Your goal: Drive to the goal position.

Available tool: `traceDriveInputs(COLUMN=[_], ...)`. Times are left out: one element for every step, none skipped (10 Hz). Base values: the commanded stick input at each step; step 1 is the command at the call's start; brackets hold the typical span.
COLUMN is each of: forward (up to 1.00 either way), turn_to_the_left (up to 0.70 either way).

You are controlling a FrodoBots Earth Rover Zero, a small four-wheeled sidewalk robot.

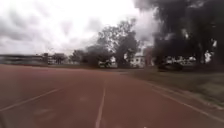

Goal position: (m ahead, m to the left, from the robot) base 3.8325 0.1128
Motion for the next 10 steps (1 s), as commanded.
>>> traceDriveInputs(forward=[0.7,0.7,0.7,0.7,0.7,0.7,0.7,0.7,0.7,0.7], turn_to_the_left=[0.0,0.0,0.0,0.0,0.0,0.0,0.0,0.0,0.0,0.0])
